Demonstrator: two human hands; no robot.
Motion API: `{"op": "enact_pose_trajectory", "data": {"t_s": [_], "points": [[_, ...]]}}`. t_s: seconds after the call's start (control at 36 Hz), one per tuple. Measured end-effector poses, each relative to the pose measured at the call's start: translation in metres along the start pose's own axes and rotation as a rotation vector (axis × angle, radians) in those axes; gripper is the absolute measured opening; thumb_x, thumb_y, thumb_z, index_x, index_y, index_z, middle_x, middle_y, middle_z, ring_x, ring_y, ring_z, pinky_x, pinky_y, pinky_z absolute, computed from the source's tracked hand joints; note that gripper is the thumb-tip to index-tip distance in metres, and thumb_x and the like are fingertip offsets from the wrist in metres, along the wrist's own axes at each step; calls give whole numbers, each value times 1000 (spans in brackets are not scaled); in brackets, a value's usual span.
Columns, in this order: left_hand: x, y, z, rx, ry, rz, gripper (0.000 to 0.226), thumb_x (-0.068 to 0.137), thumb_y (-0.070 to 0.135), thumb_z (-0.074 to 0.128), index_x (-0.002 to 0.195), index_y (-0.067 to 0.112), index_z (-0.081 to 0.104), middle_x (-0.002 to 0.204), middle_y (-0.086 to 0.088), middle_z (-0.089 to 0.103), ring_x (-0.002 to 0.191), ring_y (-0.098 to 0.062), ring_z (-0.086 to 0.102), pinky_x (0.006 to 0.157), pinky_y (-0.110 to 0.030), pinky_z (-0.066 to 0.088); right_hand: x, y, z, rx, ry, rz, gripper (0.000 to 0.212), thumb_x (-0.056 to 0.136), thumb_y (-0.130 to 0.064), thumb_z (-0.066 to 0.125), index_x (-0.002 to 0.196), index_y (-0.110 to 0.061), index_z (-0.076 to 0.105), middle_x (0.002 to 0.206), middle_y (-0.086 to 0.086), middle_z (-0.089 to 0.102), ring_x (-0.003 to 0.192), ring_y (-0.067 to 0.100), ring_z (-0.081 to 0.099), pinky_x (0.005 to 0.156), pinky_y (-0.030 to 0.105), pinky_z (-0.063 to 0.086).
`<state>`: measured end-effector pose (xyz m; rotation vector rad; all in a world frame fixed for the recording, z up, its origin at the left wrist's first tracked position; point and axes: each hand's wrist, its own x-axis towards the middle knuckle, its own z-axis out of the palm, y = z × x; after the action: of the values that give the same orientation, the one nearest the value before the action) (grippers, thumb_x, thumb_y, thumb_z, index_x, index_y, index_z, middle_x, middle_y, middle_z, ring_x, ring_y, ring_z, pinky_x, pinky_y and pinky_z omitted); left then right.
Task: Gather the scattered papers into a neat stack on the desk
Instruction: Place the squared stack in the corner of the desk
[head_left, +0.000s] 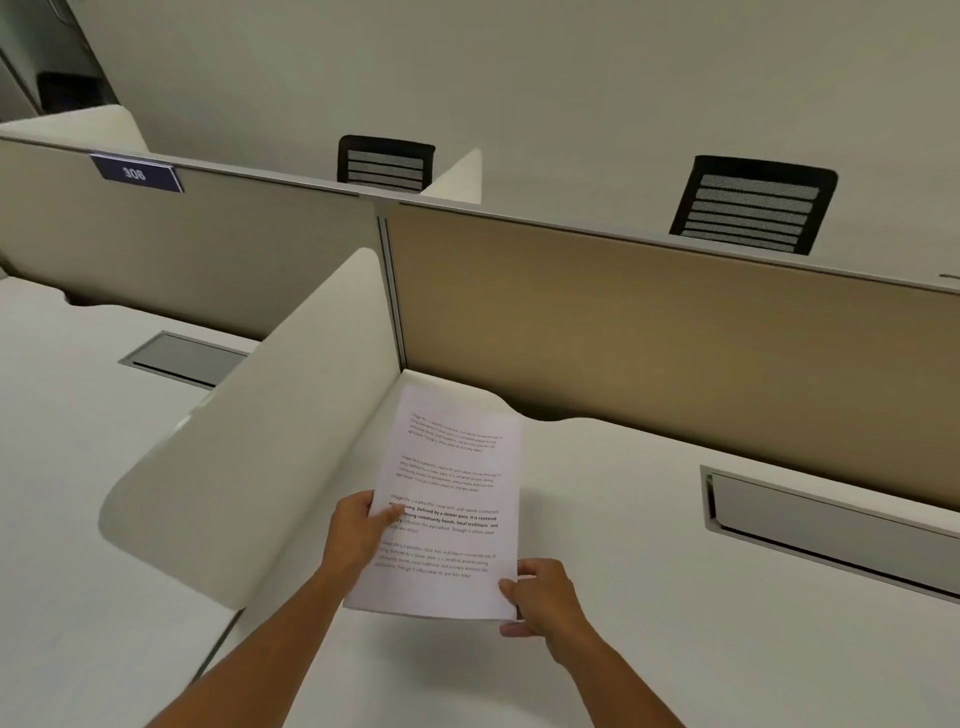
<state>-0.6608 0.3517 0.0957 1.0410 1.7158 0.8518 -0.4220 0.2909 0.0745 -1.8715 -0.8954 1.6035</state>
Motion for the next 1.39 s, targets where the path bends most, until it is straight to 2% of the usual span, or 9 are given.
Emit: {"op": "enact_pose_trajectory", "data": {"t_s": [0.14, 0.31, 0.39, 0.56, 0.72, 0.97, 1.14, 1.25, 1.39], "points": [[55, 1, -20, 52, -96, -9, 17, 87, 17, 69, 103, 13, 71, 93, -6, 78, 78, -25, 76, 76, -49, 61, 26, -16, 27, 28, 37, 23, 20, 88, -8, 65, 106, -10, 70, 103, 4, 70, 87, 25, 72, 62, 41, 65], [113, -6, -30, 221, -84, -67, 21, 81, 14, 73, 102, 9, 71, 95, -9, 76, 80, -26, 73, 77, -42, 60, 61, -30, 47, 55, 55, 66, 12, 87, -6, 66, 95, -14, 71, 103, 7, 70, 86, 27, 72, 61, 40, 65], [131, -9, -28, 284, -51, -102, 26, 79, 17, 76, 102, 8, 71, 95, -9, 74, 81, -24, 70, 68, -30, 54, 79, -35, 54, 57, 65, 85, 18, 88, -5, 66, 80, -21, 66, 99, 6, 70, 86, 29, 72, 62, 42, 65], [155, -17, -17, 313, -11, -147, 17, 82, 11, 71, 99, 9, 74, 88, -5, 71, 75, -19, 64, 58, -22, 45, 113, -44, 64, 46, 79, 114, 15, 88, -4, 66, 82, -19, 66, 95, 3, 69, 84, 27, 71, 63, 42, 65], [172, -34, -13, 359, 35, -184, 15, 80, 5, 67, 71, 17, 69, 81, -9, 74, 69, -22, 63, 64, -25, 49, 141, -53, 72, 39, 86, 152, 16, 87, -4, 65, 81, -18, 67, 96, 6, 70, 87, 28, 70, 62, 44, 64], [190, -49, -19, 437, 106, -151, 24, 80, -5, 60, 93, 6, 77, 95, -12, 76, 75, -22, 61, 67, -27, 48, 157, -62, 94, 62, 69, 193, 19, 88, -3, 65, 78, -18, 67, 99, 10, 73, 82, 26, 72, 61, 44, 64], [191, -55, -17, 459, 160, -144, 30, 79, -10, 55, 96, 4, 76, 98, -14, 75, 78, -25, 64, 69, -26, 47, 158, -60, 105, 123, 93, 209, 19, 87, 1, 64, 75, -13, 68, 92, 8, 70, 79, 27, 70, 46, 34, 60], [195, -63, -20, 437, 209, -161, 29, 76, -6, 66, 103, 4, 73, 105, -14, 74, 97, -31, 68, 86, -34, 54, 161, -55, 107, 97, 99, 213, 12, 83, -4, 67, 76, -14, 69, 94, 10, 72, 84, 34, 72, 56, 48, 63], [194, -69, -20, 436, 196, -159, 31, 77, -6, 65, 107, 2, 71, 107, -15, 73, 99, -32, 68, 88, -34, 53, 164, -46, 106, 53, 102, 210, 11, 82, -7, 69, 92, -9, 74, 97, 11, 73, 83, 33, 72, 57, 44, 64]]}}
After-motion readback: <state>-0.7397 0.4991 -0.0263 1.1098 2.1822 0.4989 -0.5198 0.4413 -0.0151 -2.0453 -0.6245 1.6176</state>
